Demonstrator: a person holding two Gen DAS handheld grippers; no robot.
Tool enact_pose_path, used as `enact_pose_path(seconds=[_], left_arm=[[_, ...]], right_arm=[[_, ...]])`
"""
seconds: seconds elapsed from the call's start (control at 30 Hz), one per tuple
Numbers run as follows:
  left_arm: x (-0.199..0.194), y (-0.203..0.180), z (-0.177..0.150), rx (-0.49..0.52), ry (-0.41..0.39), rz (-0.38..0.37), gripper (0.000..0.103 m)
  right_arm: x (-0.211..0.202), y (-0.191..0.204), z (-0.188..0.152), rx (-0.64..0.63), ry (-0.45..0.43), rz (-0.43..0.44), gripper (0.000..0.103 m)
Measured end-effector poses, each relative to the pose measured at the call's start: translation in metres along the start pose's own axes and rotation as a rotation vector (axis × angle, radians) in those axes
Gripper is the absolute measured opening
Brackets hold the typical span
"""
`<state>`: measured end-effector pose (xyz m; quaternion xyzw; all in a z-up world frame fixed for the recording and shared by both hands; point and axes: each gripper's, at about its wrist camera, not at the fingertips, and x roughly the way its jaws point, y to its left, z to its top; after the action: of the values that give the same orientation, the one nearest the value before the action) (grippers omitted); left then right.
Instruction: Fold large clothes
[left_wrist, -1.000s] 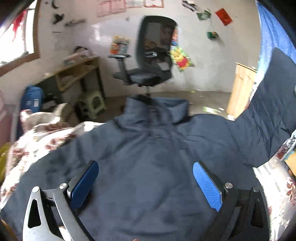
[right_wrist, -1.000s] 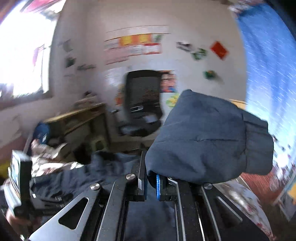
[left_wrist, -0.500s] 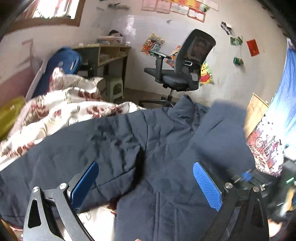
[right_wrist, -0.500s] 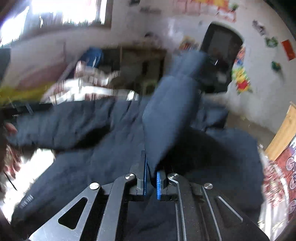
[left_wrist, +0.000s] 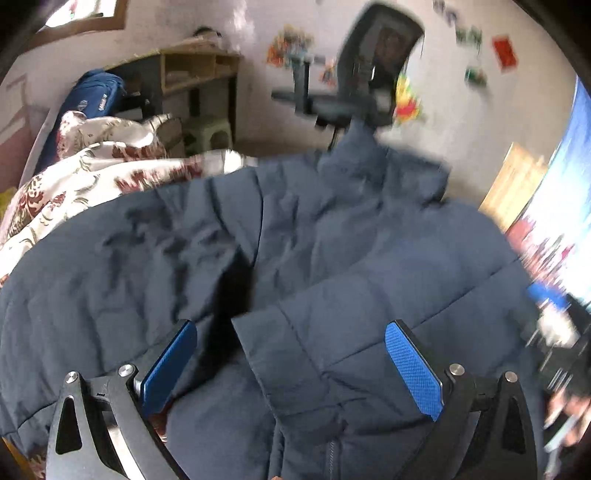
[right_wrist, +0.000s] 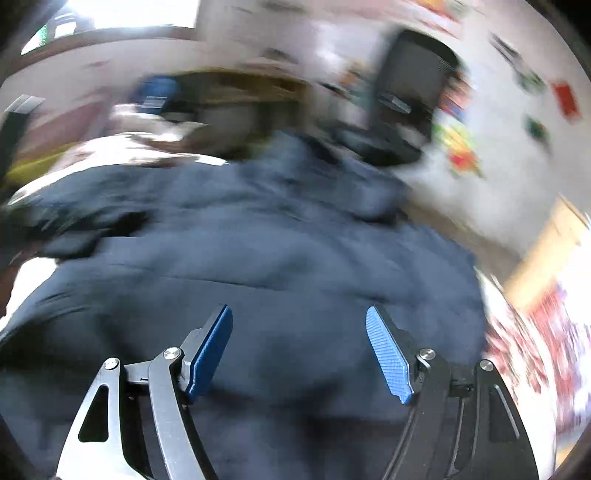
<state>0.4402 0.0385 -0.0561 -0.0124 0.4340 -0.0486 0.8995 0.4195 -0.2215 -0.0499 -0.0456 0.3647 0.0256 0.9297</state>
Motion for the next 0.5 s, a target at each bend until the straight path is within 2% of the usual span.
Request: enact_pose_path(seconds=[0.07, 0.13, 0.2, 0.3, 0.4, 0.47, 0.5], left_arm=[[0.021, -0.01, -0.005, 0.039, 0.068, 0.049, 0.102], [0.041, -0.017, -0.011, 0.07, 0.144, 0.083, 0.102], [0.055, -0.019, -0.016, 0.067, 0.194, 0.08, 0.103], [0.06, -0.016, -0.019, 0.044, 0.203, 0.065, 0.103], [0.049, -0.009, -0.018, 0.012, 0.177, 0.045, 0.103], [0.036, -0.001, -0.016, -0.03, 0.141, 0.047, 0.103], [0.026, 0.007, -0.014, -0.065, 0.12, 0.033, 0.103]], right_arm=[[0.014, -0.034, -0.011, 0.12, 0.062, -0.025, 0.07], [0.025, -0.049, -0.025, 0.174, 0.107, -0.02, 0.07], [0.031, -0.05, -0.041, 0.185, 0.122, 0.014, 0.07], [0.023, -0.037, -0.058, 0.123, 0.094, -0.025, 0.071], [0.011, -0.032, -0.062, 0.133, 0.092, -0.038, 0.071], [0.004, -0.035, -0.053, 0.189, 0.08, 0.003, 0.072], [-0.002, -0.035, -0.051, 0.218, 0.059, 0.041, 0.076]])
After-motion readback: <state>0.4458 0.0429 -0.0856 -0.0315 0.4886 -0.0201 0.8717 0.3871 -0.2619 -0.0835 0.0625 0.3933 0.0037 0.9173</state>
